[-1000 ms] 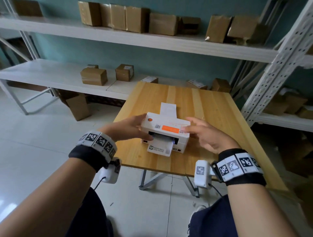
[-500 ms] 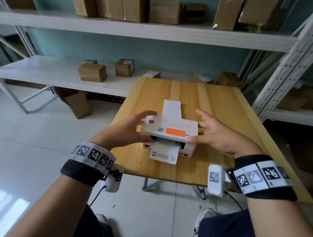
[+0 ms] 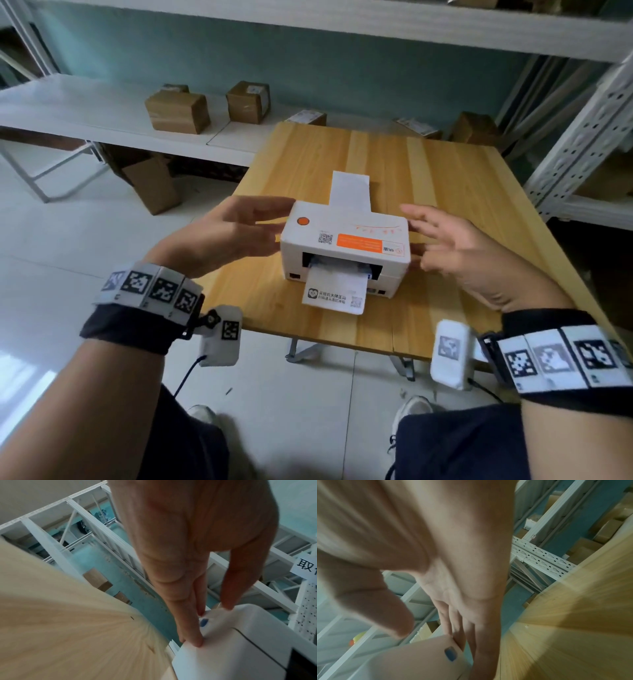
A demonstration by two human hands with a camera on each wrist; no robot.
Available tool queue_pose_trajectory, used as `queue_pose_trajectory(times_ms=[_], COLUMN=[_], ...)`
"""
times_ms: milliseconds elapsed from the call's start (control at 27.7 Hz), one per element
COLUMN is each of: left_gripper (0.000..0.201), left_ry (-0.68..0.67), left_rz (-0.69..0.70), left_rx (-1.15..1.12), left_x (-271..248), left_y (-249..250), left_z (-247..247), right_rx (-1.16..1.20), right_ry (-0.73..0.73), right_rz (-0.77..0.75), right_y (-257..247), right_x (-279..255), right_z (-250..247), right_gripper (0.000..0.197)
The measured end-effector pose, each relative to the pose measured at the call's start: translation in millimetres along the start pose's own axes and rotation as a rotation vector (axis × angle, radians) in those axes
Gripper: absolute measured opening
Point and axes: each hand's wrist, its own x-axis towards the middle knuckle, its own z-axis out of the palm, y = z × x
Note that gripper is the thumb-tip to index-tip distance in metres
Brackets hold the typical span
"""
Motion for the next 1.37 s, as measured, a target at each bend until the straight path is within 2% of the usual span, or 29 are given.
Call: queue_pose_trajectory(times_ms=[145, 253, 506, 723, 903, 1120, 1265, 1373], left_gripper=[0.044, 0.04, 0.036, 0.034, 0.045, 0.039, 0.043, 0.039], left_ry=[0.132, 0.196, 0.262, 0.358, 0.286, 0.275, 0.265, 0.259], left_rz=[0.066, 0.11, 0.128, 0.162, 0.113, 0.133, 0.112, 0.126], left_rx=[0.191, 0.258, 0.286, 0.307, 0.269, 0.331, 0.308, 0.34], left_x=[2, 3, 11, 22, 25, 23, 25, 24], left_y=[3, 5, -1, -2, -2, 3, 1, 2], left_z=[5, 10, 9, 11, 10, 6, 7, 6], right_rx=[-0.107, -0.139, -0.108, -0.122, -0.16, -0.175, -0.093, -0.105], right_ry=[0.132, 0.197, 0.224, 0.181, 0.133, 0.133, 0.094, 0.099], right_rz=[-0.057, -0.093, -0.135, -0.133, -0.138, -0.155, -0.158, -0.162], right_y=[0, 4, 10, 8, 4, 1, 3, 5], right_x=[8, 13, 17, 22, 26, 25, 22, 25], right_z=[7, 12, 10, 0, -4, -7, -6, -5], right_gripper=[0.05, 0.041, 0.041, 0.038, 0.039, 0.032, 0.041, 0.043])
